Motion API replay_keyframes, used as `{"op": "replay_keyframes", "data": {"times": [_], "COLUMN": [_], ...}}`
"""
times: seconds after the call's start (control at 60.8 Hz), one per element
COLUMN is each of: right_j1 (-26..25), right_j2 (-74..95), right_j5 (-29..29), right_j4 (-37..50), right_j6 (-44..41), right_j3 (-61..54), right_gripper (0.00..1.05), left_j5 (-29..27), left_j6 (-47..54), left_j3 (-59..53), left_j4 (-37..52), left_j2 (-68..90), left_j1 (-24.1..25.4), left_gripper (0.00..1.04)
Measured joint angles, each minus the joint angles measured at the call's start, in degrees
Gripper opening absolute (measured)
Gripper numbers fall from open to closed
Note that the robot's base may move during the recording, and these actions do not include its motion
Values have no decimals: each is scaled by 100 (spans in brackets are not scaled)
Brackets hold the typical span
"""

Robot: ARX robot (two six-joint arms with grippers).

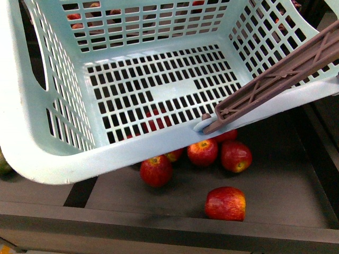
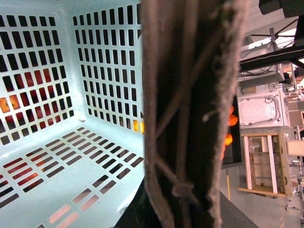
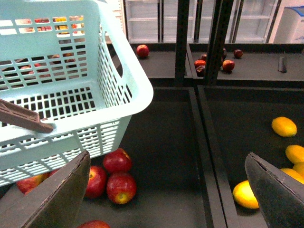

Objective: Pick lemon and mango into basket

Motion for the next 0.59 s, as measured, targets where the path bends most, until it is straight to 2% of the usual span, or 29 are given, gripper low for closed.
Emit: {"op": "replay_keyframes", "data": {"times": [0.115, 0.181, 0.23, 0.263, 0.313, 0.494, 0.543, 0.592], "right_j1": [0, 92, 7, -184, -699, -2085, -2437, -2557], "right_j2": [0, 203, 627, 953, 1493, 3185, 4286, 5176], "right_j5": [0, 494, 833, 754, 341, -570, -568, -459], "right_j4": [0, -450, -857, -837, -492, 791, 1464, 1928], "right_j6": [0, 313, 846, 1176, 1530, 1860, 1967, 2059], "right_j3": [0, 151, 339, 407, 546, 1051, 1335, 1606], "right_gripper": [96, 96, 96, 96, 96, 96, 96, 96], "left_j5": [39, 63, 61, 63, 57, 37, 35, 35], "left_j6": [0, -7, -7, -7, -2, 2, -4, -4], "left_j3": [0, 0, 0, 0, 0, 0, 0, 0], "left_j4": [0, 0, 0, 0, 0, 0, 0, 0], "left_j2": [0, 0, 0, -2, -2, -7, -7, -7], "left_j1": [-2, -7, -9, -9, -9, -9, -7, -7], "left_gripper": [6, 6, 6, 6, 6, 6, 6, 6]}}
